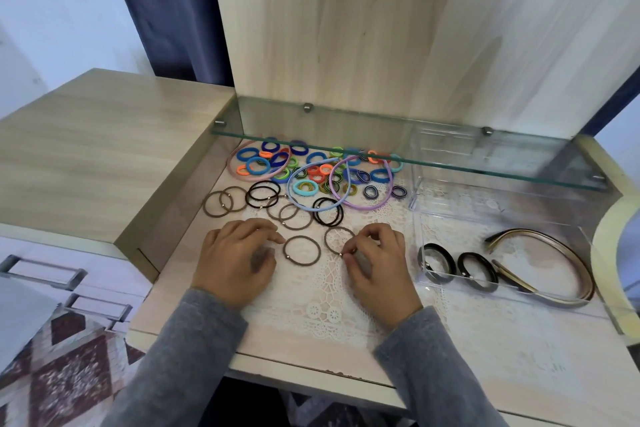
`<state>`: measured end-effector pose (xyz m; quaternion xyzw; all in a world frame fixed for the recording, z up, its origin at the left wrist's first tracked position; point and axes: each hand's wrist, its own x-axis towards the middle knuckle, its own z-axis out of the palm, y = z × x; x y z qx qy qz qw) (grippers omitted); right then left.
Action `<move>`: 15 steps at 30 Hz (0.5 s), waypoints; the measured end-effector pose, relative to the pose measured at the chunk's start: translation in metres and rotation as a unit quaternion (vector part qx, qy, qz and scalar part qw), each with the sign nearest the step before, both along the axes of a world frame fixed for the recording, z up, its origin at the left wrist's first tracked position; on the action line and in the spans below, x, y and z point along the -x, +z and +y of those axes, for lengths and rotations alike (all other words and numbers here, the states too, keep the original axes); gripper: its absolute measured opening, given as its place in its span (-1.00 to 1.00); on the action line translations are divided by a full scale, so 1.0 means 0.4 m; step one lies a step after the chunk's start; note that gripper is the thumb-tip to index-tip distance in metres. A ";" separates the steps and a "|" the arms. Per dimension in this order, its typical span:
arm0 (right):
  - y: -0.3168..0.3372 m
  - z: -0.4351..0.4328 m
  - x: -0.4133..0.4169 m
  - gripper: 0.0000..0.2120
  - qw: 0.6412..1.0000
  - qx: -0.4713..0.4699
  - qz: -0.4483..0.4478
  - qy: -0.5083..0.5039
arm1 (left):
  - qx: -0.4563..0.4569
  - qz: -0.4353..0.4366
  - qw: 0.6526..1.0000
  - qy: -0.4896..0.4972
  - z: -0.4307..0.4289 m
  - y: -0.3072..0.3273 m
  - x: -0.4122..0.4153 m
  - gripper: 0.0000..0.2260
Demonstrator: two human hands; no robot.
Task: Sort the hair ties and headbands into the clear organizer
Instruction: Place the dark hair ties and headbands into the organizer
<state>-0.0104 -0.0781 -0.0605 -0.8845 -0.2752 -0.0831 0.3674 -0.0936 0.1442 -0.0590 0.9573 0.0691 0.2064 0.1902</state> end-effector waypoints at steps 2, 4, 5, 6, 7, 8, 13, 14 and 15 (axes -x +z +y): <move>0.002 -0.001 0.001 -0.95 1.000 -0.010 0.008 -0.004 | -0.009 0.011 1.000 -0.011 0.003 0.000 -0.001 -0.79; 0.005 -0.001 0.002 -0.94 0.999 -0.032 0.018 -0.011 | -0.012 0.008 1.000 -0.020 -0.002 -0.002 -0.002 -0.80; 0.007 -0.001 0.002 -0.93 0.999 -0.041 0.021 -0.014 | -0.011 0.006 1.000 -0.023 -0.006 -0.002 -0.002 -0.79; 0.008 -0.002 0.002 -0.93 0.998 -0.049 0.022 -0.019 | -0.010 0.005 1.000 -0.026 -0.008 -0.002 -0.004 -0.78; 0.009 -0.003 0.002 -0.92 0.998 -0.057 0.022 -0.023 | -0.012 0.006 0.999 -0.033 -0.009 -0.003 -0.005 -0.76; 0.009 -0.004 0.002 -0.92 0.997 -0.064 0.024 -0.029 | -0.017 0.007 0.999 -0.046 -0.010 -0.004 -0.008 -0.76; 0.015 -0.007 0.000 -0.91 0.992 -0.111 0.049 -0.037 | -0.022 0.008 0.995 -0.096 -0.016 -0.005 -0.014 -0.83; 0.016 -0.007 0.000 -0.90 0.991 -0.118 0.053 -0.034 | -0.020 0.007 0.995 -0.099 -0.019 -0.004 -0.014 -0.84; 0.016 -0.008 0.000 -0.90 0.990 -0.124 0.055 -0.031 | -0.017 0.005 0.995 -0.100 -0.024 -0.002 -0.014 -0.86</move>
